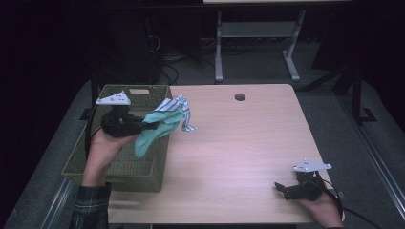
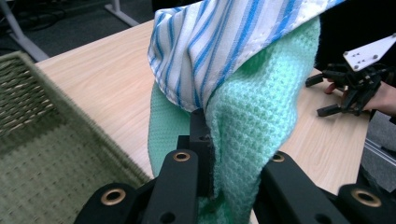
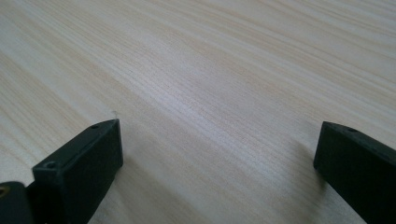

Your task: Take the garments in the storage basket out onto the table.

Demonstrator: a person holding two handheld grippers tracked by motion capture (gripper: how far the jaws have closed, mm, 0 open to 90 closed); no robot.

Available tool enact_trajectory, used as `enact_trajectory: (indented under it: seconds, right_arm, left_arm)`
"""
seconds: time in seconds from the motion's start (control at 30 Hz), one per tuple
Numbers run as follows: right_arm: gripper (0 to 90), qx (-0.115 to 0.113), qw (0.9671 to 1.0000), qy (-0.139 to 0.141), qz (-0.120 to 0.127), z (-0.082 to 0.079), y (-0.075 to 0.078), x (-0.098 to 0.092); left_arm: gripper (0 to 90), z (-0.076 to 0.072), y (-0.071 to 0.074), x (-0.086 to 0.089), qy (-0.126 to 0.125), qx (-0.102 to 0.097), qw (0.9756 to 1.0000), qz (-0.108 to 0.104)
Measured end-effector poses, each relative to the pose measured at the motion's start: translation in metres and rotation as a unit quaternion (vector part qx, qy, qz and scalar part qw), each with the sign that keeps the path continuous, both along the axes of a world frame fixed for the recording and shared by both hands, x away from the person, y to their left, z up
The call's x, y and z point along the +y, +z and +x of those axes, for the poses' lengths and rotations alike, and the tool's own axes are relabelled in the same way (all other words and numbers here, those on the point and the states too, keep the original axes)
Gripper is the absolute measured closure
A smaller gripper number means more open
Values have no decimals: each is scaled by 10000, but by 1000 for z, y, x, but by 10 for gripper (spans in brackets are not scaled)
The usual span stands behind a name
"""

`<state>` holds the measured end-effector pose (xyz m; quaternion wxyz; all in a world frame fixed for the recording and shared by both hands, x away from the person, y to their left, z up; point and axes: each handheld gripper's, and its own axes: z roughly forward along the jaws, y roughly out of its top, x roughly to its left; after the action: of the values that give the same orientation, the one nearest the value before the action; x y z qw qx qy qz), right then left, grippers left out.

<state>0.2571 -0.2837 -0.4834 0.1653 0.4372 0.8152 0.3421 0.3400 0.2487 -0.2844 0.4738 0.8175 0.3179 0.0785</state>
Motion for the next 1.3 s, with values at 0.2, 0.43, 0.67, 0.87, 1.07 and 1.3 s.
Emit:
enact_trajectory:
  seconds: [0.2,0.43,0.67,0.87,1.07,1.3]
  right_arm:
    - [8,-2,10000,3,-1,0,0,0]
    - [8,1,10000,-1,1,0,0,0]
    - [8,0,10000,1,0,0,0,0]
    - [8,0,10000,1,1,0,0,0]
    - [8,-1,10000,1,1,0,0,0]
    - [8,3,10000,-3,8,0,0,0]
  left_arm:
    - [815,1,1,-13,-116,6,9999,-14]
    - [815,3,1,-27,-276,12,9996,-43]
    - [815,5,-1,-44,-456,22,9989,-101]
    - [815,7,-3,-56,-561,30,9984,-85]
    - [815,8,-7,-71,-677,73,9977,-65]
    - [815,9,-13,-91,-894,145,9958,-119]
